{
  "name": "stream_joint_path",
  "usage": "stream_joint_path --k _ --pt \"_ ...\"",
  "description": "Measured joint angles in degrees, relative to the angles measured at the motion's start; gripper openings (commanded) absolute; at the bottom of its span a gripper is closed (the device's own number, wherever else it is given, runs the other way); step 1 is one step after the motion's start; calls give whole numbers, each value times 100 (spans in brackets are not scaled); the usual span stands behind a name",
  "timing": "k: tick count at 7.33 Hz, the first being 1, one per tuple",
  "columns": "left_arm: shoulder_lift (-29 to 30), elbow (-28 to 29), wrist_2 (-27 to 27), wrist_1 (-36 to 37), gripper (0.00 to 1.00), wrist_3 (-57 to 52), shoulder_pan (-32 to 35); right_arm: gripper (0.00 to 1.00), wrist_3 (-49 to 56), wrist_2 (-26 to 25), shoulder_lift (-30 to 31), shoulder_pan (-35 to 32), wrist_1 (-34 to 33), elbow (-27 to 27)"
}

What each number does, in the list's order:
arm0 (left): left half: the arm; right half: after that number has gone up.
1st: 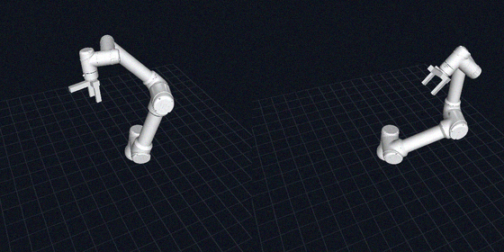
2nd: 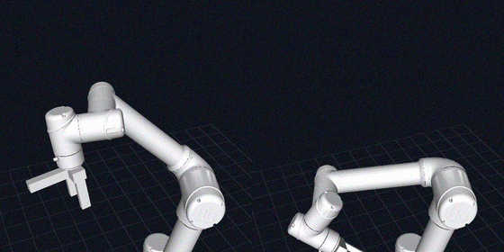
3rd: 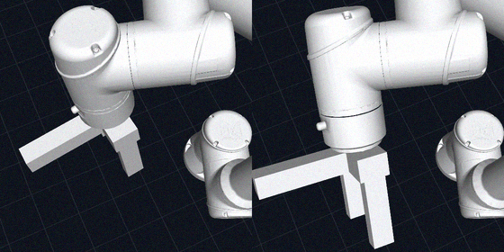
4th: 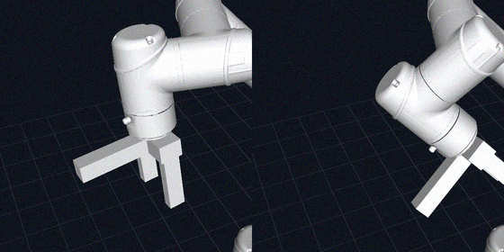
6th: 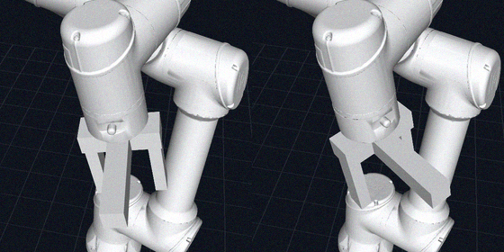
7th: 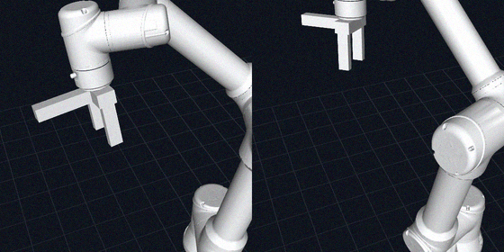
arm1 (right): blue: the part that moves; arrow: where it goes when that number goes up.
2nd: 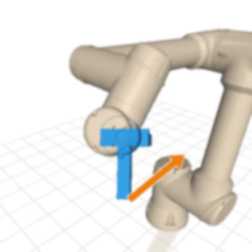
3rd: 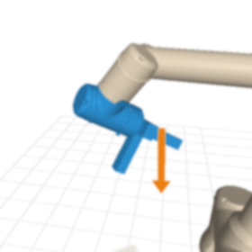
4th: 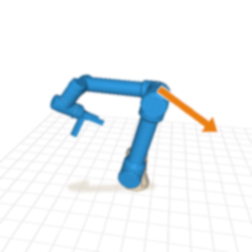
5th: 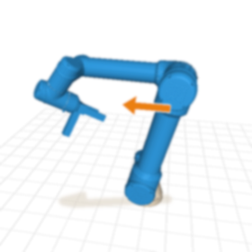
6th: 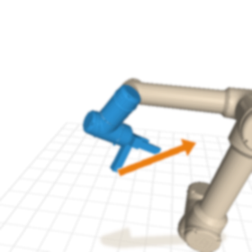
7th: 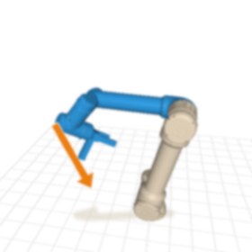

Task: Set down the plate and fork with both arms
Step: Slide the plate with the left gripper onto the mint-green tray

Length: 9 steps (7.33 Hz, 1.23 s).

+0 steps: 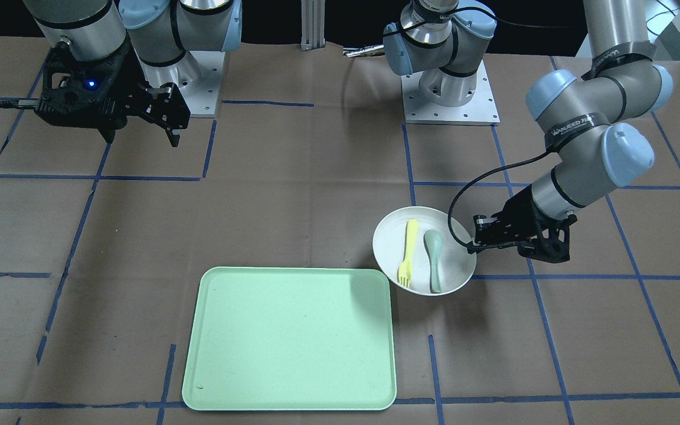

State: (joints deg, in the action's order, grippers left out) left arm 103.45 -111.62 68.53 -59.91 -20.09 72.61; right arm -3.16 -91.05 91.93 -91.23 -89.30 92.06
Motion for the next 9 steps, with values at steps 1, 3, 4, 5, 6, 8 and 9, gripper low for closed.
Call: stream_joint_path --k 1,3,4,5,6,8,9 --pt "345 426 -30 18 0 193 419 100 0 0 0 0 0 1" --pt "1073 1342 -35 -7 0 521 1109 100 29 0 0 3 -6 0" --pt "1401 1721 -35 -28 0 754 1372 100 39 0 0 2 -7 -1" --pt "1723 2062 -36 -42 0 1011 1594 100 42 0 0 1 -8 -3" --pt "2012 2369 -35 -56 1 1202 1772 100 43 0 0 2 -8 -4" --pt "2401 2838 -23 -181 3 1387 1944 100 44 2 0 2 -9 -3" --pt "2521 2996 -11 -248 4 1453 1974 100 44 6 0 1 -11 1"
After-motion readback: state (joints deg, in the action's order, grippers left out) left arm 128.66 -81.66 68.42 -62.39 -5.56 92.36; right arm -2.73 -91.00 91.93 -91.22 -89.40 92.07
